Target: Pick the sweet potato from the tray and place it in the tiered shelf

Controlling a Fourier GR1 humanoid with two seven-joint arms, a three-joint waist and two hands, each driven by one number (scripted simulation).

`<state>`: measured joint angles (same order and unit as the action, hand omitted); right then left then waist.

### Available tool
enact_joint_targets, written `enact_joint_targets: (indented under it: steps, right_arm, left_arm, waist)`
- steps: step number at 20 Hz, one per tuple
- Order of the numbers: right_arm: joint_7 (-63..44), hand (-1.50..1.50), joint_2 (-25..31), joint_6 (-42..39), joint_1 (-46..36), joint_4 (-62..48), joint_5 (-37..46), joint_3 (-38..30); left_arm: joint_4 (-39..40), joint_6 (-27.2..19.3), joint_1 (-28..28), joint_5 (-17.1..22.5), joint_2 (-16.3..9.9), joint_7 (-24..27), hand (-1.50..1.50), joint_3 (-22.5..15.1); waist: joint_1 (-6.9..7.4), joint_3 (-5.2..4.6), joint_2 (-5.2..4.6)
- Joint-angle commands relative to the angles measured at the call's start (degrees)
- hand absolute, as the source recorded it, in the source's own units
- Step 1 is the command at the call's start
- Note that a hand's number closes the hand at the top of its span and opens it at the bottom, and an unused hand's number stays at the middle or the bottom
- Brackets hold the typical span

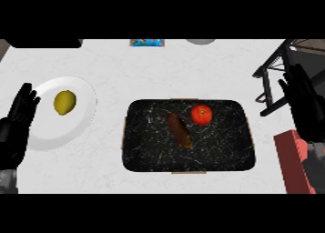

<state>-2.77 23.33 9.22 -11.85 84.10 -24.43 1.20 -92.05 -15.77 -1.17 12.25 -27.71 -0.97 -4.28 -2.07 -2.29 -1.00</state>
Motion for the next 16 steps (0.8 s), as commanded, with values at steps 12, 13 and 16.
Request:
enact_joint_targets:
  steps: [12, 13, 16]
  right_arm:
    - [-14.3, -1.50, 14.9, 8.8, -6.5, 12.4, 43.0, 18.6]
    - [-16.9, -1.50, 15.6, 5.3, -9.4, 13.2, 41.9, 17.8]
    - [-16.9, -1.50, 16.5, 1.6, -4.4, 20.1, 44.9, 22.9]
  left_arm:
    - [15.0, 6.1, 0.4, 6.7, 8.1, -9.6, 0.00, -4.7]
    - [13.2, 5.7, -1.3, 7.6, 7.8, -14.6, 0.00, -4.5]
    - [12.6, 5.0, 1.0, 6.9, 7.8, -13.1, 0.00, -3.8]
  waist:
    - [1.67, 2.16, 0.99]
    - [1.93, 2.21, 1.03]
    - [1.81, 2.24, 1.25]
